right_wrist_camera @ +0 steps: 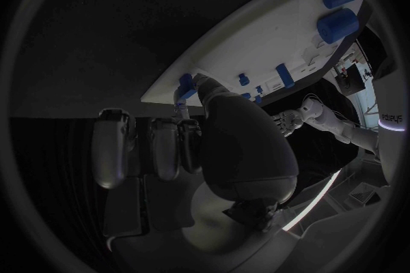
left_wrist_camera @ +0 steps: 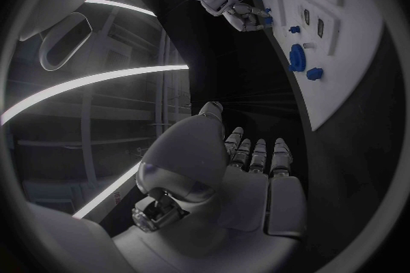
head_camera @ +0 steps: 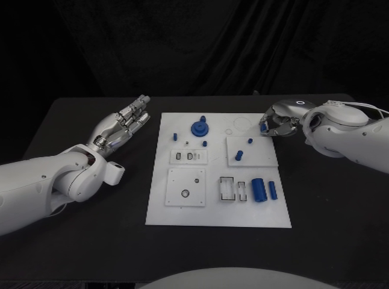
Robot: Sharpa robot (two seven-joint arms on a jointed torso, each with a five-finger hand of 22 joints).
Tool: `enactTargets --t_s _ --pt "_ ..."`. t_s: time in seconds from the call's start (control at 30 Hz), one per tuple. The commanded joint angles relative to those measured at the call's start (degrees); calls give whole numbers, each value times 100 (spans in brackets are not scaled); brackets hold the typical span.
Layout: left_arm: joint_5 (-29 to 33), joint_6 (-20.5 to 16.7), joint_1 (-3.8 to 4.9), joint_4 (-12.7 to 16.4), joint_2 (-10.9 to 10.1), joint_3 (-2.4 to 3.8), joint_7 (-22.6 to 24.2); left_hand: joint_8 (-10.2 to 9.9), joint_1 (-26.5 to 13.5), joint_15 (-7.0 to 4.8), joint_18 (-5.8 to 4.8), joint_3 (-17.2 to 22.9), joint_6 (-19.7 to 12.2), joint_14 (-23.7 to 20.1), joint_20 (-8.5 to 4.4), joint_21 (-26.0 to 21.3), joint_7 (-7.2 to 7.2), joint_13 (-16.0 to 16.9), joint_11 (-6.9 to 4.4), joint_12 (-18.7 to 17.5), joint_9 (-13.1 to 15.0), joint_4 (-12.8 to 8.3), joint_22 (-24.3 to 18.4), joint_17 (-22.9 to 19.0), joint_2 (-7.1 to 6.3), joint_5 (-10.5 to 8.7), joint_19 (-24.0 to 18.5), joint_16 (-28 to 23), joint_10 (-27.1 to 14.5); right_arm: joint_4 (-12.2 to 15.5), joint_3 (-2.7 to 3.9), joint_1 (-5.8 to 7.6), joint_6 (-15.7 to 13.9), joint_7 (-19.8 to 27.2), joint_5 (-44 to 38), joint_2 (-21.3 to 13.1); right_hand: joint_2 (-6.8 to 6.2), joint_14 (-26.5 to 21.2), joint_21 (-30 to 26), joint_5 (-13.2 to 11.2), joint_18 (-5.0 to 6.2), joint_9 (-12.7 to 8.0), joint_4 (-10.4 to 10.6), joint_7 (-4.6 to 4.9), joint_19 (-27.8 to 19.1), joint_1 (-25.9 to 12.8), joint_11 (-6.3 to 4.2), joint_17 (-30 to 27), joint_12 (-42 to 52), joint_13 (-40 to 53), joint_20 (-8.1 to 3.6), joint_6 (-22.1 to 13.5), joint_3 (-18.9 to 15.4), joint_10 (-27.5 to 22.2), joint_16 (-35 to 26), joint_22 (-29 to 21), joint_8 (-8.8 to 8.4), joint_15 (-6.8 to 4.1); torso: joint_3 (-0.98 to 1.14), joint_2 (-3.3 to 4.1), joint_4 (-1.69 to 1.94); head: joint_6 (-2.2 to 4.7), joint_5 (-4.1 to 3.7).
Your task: Assemble the parts on the task board
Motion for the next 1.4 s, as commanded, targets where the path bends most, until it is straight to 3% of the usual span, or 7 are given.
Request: enactTargets --t_s 0.03,0.37,0.63,0.8,1.1,1.4 --pt "-38 119 -12 -4 12 4 376 27 16 41 60 26 77 8 64 -20 48 -6 69 -37 13 2 -10 -9 50 9 6 -21 8 -40 5 -16 -111 -80 -4 27 76 464 -47 26 81 75 18 14 158 31 19 1005 -28 1387 -31 201 51 510 -33 1219 109 -18 0 -3 -3 -11 7" --pt "-38 144 -14 -7 9 4 351 29 15 47 62 26 93 8 72 -20 72 -6 95 -37 14 1 -10 -9 50 7 6 -21 8 -56 6 -16 -113 -76 -4 46 215 449 -105 20 93 358 -118 -17 136 158 -1 958 -58 1360 -33 688 83 484 -72 1206 375 -22 -1 1 7 -20 15" --pt "-38 145 -14 5 -11 4 350 29 15 47 62 26 93 8 72 -20 72 -6 95 -37 14 1 -10 -9 50 7 6 -21 8 108 7 -13 -198 -108 -4 -13 246 449 -112 18 92 512 -236 -13 137 230 -2 955 -64 1353 -36 822 77 479 -76 1206 470 -24 -4 2 6 0 32" --pt "-38 146 -15 14 -24 4 347 29 15 47 62 26 93 8 72 -20 72 -6 95 -37 14 1 -10 -9 50 7 6 -21 8 403 10 31 -255 -163 -4 -50 231 446 -132 17 96 542 -251 1 128 231 -2 943 -82 1337 -33 840 63 464 -85 1200 483 -17 -1 -2 2 -14 44" --pt "-37 125 -15 31 -37 4 331 28 16 54 63 26 93 8 78 -20 83 -6 109 -37 14 -1 -10 -9 49 7 6 -21 8 1158 13 301 -271 -221 -4 81 215 449 -137 16 97 560 -262 13 128 230 1 951 -65 1353 -30 841 51 479 -79 1198 486 -10 1 -2 -5 -34 2" --pt "-37 103 -14 68 -43 4 306 32 17 59 63 24 118 8 84 -20 87 -6 111 -37 17 -1 -10 -9 45 7 6 -21 8 1302 13 310 -148 -190 -4 579 202 449 -143 19 98 598 -297 25 129 255 7 942 -56 1361 -24 859 47 487 -85 1196 498 0 -5 3 -1 -29 26"
